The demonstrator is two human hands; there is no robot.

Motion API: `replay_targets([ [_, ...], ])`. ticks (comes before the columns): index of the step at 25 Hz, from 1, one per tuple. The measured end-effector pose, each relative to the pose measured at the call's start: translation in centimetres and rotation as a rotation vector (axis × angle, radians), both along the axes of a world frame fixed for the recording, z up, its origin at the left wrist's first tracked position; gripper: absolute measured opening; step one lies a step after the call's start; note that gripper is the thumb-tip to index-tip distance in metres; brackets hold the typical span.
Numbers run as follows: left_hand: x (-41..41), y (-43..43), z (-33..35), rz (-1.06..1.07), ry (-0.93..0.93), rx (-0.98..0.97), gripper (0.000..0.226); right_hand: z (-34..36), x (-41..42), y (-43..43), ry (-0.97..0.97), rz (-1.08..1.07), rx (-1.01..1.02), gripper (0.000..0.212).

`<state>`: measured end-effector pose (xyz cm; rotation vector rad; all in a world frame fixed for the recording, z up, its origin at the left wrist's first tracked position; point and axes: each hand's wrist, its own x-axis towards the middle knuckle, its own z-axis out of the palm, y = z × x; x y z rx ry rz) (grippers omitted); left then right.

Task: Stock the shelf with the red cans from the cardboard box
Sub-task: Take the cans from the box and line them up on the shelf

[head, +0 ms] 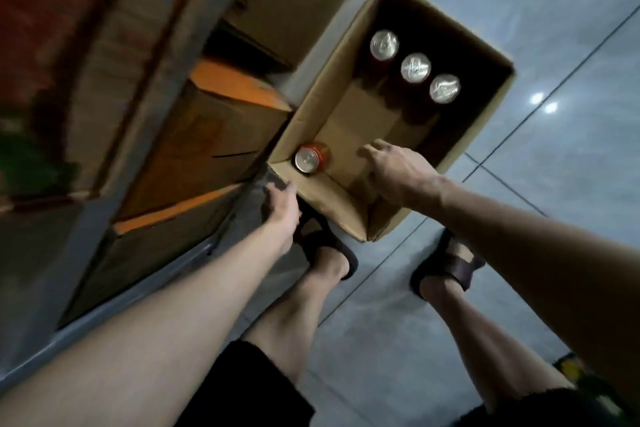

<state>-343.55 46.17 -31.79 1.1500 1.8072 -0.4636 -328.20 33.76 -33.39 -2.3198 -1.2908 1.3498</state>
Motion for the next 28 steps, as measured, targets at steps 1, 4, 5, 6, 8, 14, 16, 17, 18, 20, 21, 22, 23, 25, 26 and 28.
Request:
replay_targets([
  [1,0.1,0.1,-2.7,-0.02,0.02,0.041,0.05,-2.8,-0.7,0.9,-0.001,0.01,0.039,0.044],
  [4,-0.2,0.2,-7.9,-0.065,0.093,0.164,0.043,-9.3,-3.5,4.4,0.006,0.042,0.158,0.051],
  [5,-0.5,0.2,-8.7,-0.081,0.115,0.193,0.039,-10.8,-4.3,5.8,-0.014,0.039,0.184,0.051],
  [6,-0.8,0.2,-9.1,-0.082,0.121,0.206,0.034,-11.9,-5.0,7.0,-0.045,0.046,0.203,0.051],
  [8,-1.4,0.3,-9.3,-0.11,0.109,0.184,0.029,-13.3,-6.4,8.9,-0.115,0.12,0.23,0.047],
  [14,-1.2,0.6,-9.2,-0.109,0.103,0.102,0.029,-13.6,-6.6,9.5,-0.112,0.017,0.171,0.041],
  [16,-0.7,0.6,-8.5,-0.103,0.108,0.077,0.039,-12.5,-5.4,8.1,0.019,-0.28,0.063,0.052],
  [17,-0.6,0.7,-8.1,-0.109,0.111,0.055,0.046,-11.4,-4.6,7.1,0.073,-0.442,0.02,0.053],
  [18,-0.2,0.9,-7.5,-0.122,0.12,0.021,0.051,-10.1,-3.6,6.0,0.124,-0.592,-0.008,0.052],
  [20,0.7,1.1,-5.5,-0.177,0.135,-0.063,0.052,-6.7,-1.5,3.5,0.233,-0.822,-0.034,0.049],
  [21,1.3,1.1,-3.7,-0.259,0.142,-0.059,0.057,-4.6,-0.5,2.3,0.291,-0.899,-0.042,0.047],
  [22,2.0,1.0,-1.2,-0.38,0.146,-0.008,0.066,-2.2,0.4,1.3,0.348,-0.96,-0.051,0.046],
  [23,2.6,0.8,1.3,-0.526,0.108,0.069,0.076,0.1,1.2,0.3,0.402,-1.011,-0.063,0.045],
  [25,4.3,-0.1,7.4,-0.83,-0.124,0.187,0.089,5.0,2.7,-0.9,0.479,-1.082,-0.071,0.042],
  [26,5.2,-0.7,10.6,-0.952,-0.25,0.206,0.092,8.0,3.4,-1.2,0.508,-1.096,-0.054,0.04],
  [28,7.3,-2.0,17.2,-1.098,-0.382,0.213,0.092,14.7,5.0,-1.4,0.544,-1.068,-0.002,0.04],
])
